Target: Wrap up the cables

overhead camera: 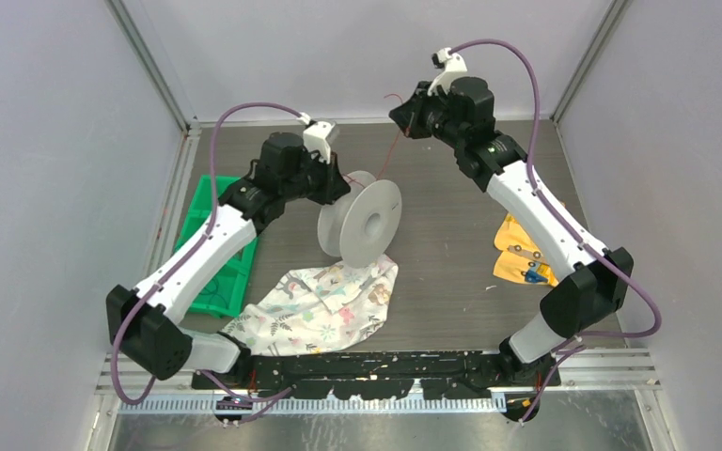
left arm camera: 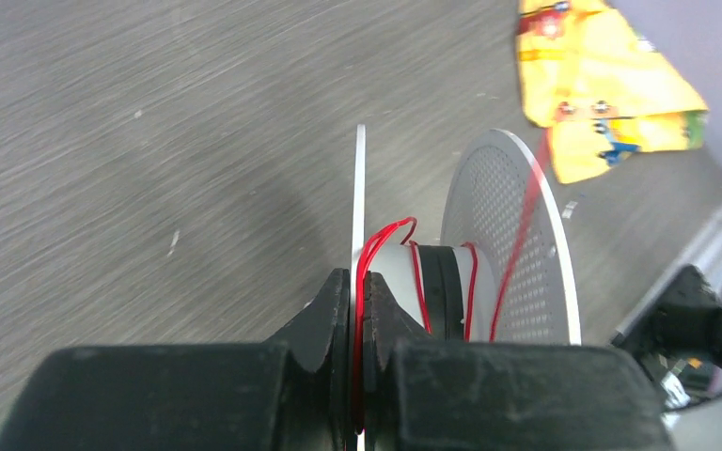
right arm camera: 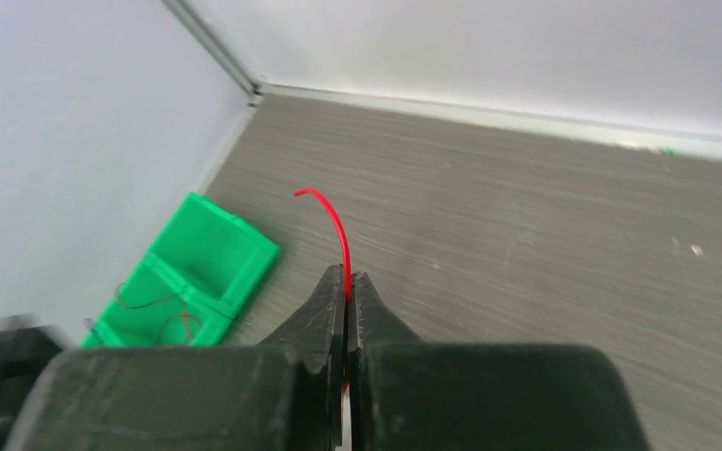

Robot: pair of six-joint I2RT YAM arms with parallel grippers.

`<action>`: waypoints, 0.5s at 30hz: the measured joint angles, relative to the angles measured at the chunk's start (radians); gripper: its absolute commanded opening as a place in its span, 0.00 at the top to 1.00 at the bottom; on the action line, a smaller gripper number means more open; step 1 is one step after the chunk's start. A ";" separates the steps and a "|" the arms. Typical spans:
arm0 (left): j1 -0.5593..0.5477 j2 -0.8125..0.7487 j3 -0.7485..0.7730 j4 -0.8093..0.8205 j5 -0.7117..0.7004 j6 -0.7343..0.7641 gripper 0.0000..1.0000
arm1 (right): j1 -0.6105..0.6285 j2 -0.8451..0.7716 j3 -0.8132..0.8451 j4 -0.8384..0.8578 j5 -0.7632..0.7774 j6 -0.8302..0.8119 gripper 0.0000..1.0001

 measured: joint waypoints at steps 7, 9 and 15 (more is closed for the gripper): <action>0.137 -0.123 0.004 0.075 0.252 -0.116 1.00 | -0.063 0.004 -0.190 0.029 -0.023 0.029 1.00; 0.211 -0.135 0.008 0.156 0.299 -0.226 0.99 | -0.059 0.001 -0.257 0.050 -0.043 0.047 0.99; 0.309 -0.098 0.010 0.342 0.294 -0.554 1.00 | -0.010 -0.064 -0.427 0.164 -0.069 0.107 1.00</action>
